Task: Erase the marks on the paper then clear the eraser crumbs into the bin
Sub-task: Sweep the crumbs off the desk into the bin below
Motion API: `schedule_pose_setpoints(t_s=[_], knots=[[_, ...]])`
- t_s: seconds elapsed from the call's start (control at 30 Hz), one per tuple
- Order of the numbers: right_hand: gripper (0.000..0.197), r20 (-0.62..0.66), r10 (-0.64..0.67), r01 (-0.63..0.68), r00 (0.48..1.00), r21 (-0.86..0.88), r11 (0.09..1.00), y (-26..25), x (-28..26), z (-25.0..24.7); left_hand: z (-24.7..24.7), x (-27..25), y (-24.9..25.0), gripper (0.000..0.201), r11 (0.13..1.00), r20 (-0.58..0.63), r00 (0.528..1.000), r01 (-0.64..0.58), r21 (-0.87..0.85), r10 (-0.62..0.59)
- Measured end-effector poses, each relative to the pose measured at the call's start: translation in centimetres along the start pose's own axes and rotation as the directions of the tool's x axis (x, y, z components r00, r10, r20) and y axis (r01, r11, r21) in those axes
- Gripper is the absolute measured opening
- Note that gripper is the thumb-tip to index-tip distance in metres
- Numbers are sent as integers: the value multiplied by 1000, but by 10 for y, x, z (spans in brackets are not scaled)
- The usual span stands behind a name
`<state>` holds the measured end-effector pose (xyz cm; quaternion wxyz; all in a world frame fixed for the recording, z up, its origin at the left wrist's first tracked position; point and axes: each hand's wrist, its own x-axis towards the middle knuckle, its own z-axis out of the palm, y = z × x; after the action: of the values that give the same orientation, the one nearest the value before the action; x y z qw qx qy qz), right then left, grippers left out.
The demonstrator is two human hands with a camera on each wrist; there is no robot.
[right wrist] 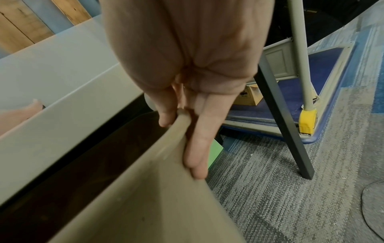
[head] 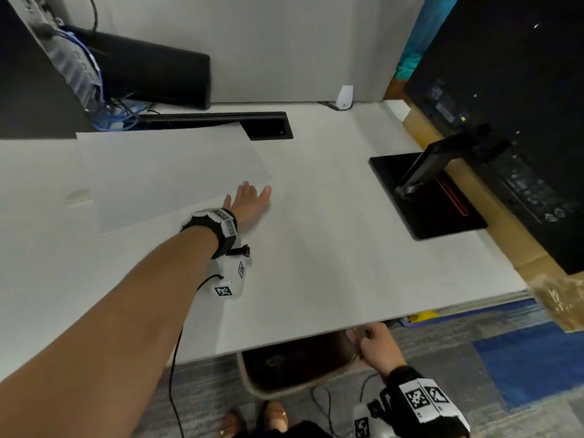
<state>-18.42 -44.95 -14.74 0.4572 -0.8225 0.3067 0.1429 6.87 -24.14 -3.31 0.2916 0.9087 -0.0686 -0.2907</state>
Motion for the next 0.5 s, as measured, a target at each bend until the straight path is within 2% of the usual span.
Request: schedule_pose_setpoints(t_s=[0.07, 0.17, 0.23, 0.3, 0.4, 0.5], knots=[[12, -9, -8, 8, 1000, 0, 1000, 0, -1, 1, 2, -2, 4, 65, 999, 45, 999, -9, 44, 7], [35, -4, -15, 16, 1000, 28, 999, -5, -3, 0, 7, -18, 12, 56, 997, 125, 990, -64, 35, 60], [39, -2, -22, 22, 1000, 37, 999, -9, -6, -2, 11, -34, 15, 51, 995, 124, 987, -101, -18, 102], [35, 1, -28, 27, 1000, 51, 998, -14, -9, -5, 17, -47, 16, 48, 993, 146, 984, -94, -71, 103], [37, 13, -10, 9, 1000, 82, 997, -16, -12, -7, 33, -68, 14, 48, 997, 241, 969, -30, -71, 46], [15, 48, -5, 1, 999, 86, 996, -19, -14, -7, 49, -97, 9, 49, 997, 380, 922, -58, -51, 74]])
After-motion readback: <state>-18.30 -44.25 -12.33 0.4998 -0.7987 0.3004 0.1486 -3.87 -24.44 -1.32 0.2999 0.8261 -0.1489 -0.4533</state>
